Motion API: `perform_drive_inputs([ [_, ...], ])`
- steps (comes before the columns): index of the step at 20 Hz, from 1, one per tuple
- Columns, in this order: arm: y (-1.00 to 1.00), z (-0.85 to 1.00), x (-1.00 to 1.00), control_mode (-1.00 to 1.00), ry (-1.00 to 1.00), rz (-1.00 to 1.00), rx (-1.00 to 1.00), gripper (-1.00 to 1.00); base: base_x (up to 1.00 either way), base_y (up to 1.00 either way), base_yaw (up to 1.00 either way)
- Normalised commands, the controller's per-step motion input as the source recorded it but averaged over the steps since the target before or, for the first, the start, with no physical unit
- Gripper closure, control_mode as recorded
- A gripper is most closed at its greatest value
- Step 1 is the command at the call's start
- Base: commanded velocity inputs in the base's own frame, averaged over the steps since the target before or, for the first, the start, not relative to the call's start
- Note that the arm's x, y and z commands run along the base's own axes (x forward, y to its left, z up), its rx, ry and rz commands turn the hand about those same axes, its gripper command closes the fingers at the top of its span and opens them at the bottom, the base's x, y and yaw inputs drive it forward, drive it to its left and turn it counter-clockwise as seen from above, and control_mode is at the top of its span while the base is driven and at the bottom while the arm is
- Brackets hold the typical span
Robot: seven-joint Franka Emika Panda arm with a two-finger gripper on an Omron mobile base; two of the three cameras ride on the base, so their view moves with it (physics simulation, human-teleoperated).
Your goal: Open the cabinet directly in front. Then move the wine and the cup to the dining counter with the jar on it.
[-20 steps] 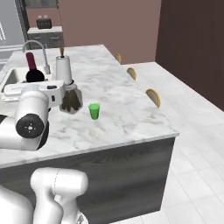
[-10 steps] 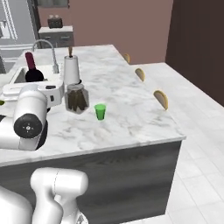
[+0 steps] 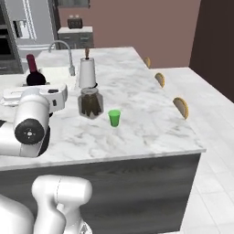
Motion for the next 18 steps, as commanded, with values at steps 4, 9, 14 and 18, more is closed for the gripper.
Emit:
perform_drive_inputs([
  [4, 0.00, 0.00, 0.00, 1.00, 0.00, 0.00, 0.00, 1.00, -0.04, -0.65, 0.22],
  [9, 0.00, 0.00, 0.00, 1.00, 0.00, 0.00, 0.00, 1.00, 0.00, -0.60, 0.24],
  [14, 0.00, 0.00, 0.00, 1.00, 0.00, 0.00, 0.00, 1.00, 0.00, 0.00, 0.03],
  [18, 0.00, 0.00, 0.00, 1.00, 0.00, 0.00, 0.00, 1.00, 0.01, 0.33, 0.00],
])
